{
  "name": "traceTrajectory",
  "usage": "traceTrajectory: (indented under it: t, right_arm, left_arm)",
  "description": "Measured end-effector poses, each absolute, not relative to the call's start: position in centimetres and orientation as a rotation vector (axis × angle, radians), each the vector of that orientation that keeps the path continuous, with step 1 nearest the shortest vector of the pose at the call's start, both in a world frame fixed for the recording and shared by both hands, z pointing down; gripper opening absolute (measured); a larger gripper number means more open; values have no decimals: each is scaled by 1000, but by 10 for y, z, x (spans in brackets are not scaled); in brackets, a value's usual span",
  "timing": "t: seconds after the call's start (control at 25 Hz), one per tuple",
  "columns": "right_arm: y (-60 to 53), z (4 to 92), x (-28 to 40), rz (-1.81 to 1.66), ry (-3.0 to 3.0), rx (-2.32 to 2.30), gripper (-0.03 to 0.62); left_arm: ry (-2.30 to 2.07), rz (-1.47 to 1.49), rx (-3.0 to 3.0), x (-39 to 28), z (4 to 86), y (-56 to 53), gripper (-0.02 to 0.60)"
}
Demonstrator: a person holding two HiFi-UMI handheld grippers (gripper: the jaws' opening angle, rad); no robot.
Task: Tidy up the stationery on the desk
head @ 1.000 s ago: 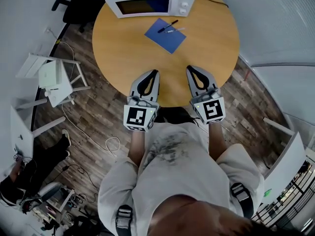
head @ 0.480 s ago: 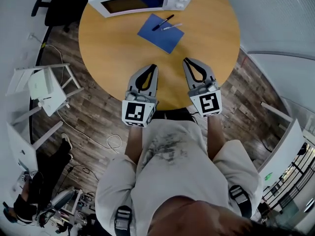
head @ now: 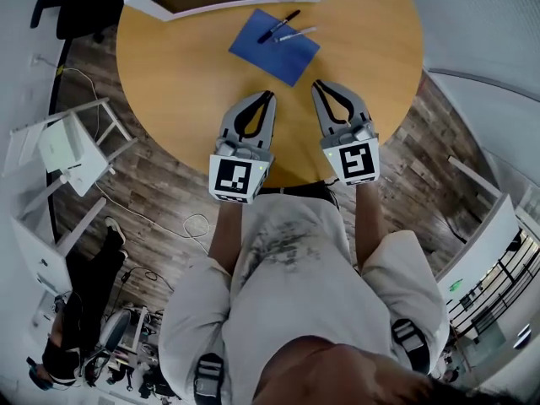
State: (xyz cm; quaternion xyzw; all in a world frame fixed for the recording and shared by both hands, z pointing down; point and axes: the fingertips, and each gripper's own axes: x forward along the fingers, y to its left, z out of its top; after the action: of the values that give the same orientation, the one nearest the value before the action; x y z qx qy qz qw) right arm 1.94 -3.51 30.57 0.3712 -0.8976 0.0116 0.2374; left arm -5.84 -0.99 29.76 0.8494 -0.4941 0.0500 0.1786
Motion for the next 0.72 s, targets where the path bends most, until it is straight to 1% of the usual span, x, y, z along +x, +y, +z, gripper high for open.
traceTrajectory:
  t: [0.72]
  right_arm:
    - [-96,386,23,66,-2386,933,67]
  left_arm:
    - [-1327,177,2380,-47,362,-65,17]
